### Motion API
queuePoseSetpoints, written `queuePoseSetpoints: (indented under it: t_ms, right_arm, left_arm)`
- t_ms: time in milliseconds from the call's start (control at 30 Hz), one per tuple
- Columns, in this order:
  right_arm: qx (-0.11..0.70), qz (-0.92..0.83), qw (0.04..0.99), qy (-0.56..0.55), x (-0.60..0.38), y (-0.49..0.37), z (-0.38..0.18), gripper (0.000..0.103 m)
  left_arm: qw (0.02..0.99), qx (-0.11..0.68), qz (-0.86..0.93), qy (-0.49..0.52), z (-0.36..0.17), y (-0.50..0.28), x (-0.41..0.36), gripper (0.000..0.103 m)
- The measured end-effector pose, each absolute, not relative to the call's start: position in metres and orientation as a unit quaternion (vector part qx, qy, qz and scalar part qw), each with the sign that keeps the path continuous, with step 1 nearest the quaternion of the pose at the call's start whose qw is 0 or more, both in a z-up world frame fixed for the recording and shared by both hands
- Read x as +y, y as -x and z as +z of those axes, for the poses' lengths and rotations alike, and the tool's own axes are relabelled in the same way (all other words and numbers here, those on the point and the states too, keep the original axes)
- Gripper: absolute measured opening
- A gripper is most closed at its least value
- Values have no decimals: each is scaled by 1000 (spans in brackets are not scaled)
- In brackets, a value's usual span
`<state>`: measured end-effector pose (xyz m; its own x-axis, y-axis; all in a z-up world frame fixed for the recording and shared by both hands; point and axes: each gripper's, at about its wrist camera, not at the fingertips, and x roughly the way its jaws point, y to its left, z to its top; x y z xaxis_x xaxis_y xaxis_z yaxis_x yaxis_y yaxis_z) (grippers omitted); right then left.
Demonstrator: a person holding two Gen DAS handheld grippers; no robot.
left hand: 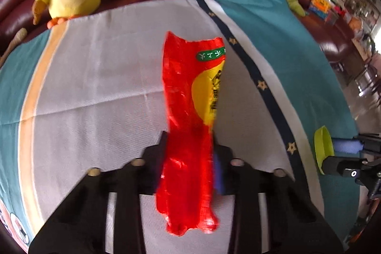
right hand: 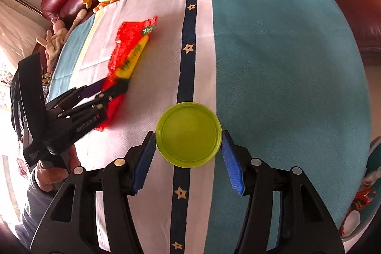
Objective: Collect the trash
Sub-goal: 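Lift the red wrapper and yellow-green lid off the table with both tools, then carry the wrapper and lid over the teal bin and open both tools to drop them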
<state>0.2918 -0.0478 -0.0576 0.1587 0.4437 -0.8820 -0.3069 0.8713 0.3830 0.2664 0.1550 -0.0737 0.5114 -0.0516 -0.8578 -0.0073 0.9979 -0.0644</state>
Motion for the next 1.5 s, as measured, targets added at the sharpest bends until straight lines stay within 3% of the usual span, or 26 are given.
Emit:
queuePoseSetpoints:
  t_ms: [100, 400, 767, 1500]
  right_arm:
    - [597, 247, 761, -64, -57, -288, -55, 54]
    - [581, 237, 772, -102, -106, -268, -41, 54]
    - [546, 191, 801, -155, -212, -235, -19, 54]
    - [499, 66, 819, -277, -445, -176, -37, 54]
  left_arm:
    - [872, 488, -9, 34, -66, -259, 149, 14]
    - [874, 483, -46, 29, -46, -229, 101, 14]
    - [866, 481, -135, -2, -30, -211, -9, 14]
    - [806, 513, -278, -94, -66, -208, -251, 14]
